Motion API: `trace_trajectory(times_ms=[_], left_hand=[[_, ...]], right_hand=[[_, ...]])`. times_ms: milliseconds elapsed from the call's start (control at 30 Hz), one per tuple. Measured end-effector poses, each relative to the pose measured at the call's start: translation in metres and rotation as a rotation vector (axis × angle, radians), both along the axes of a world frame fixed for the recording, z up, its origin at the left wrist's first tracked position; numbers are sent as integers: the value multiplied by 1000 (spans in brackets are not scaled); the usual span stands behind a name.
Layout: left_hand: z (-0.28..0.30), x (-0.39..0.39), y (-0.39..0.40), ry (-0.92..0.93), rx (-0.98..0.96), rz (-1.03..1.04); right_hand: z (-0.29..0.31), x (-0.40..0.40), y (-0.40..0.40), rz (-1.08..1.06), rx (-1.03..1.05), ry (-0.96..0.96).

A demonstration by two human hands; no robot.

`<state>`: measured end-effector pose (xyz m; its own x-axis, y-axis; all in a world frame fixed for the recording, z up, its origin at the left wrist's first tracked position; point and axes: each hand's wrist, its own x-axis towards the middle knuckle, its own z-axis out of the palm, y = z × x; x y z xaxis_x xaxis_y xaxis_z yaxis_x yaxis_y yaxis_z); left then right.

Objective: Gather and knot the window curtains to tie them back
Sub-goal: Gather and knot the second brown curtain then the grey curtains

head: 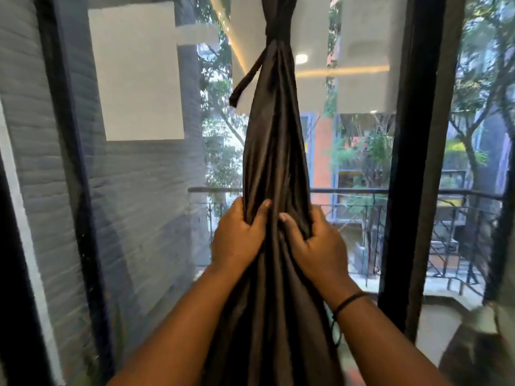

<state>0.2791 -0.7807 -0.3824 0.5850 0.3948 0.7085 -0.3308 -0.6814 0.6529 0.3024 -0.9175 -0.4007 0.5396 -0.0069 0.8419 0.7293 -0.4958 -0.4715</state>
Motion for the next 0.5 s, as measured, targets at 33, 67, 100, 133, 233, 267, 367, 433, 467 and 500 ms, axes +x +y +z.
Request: trace_trajectory(times_ms=[33, 67, 100, 133, 233, 267, 367, 433, 467, 500], left_hand=[[-14, 5, 1, 58, -81, -44], [-28, 9, 4, 116, -167, -88], [-40, 11, 5, 162, -262, -132], [-48, 13, 7, 175, -360, -167], [-57, 15, 20, 118, -440, -53], [-59, 16, 30, 74, -404, 37], [-56, 20, 59, -27, -240, 161], [-64, 29, 62, -23, -185, 118], [-69, 34, 59, -15, -170, 87], [-77, 37, 51, 2, -157, 49]], right_hand=[[-10, 4, 5, -6, -34, 30], [-19, 8, 10, 8, -52, 82], [-29, 13, 15, 34, -56, 150], [-37, 17, 18, 52, -35, 223], [-52, 25, 11, -37, 92, 381], [-52, 30, 2, -110, 137, 393], [-40, 49, -34, -318, 269, 376], [-43, 61, -39, -347, 303, 338], [-49, 61, -33, -307, 294, 301], [-59, 58, -23, -235, 262, 279]])
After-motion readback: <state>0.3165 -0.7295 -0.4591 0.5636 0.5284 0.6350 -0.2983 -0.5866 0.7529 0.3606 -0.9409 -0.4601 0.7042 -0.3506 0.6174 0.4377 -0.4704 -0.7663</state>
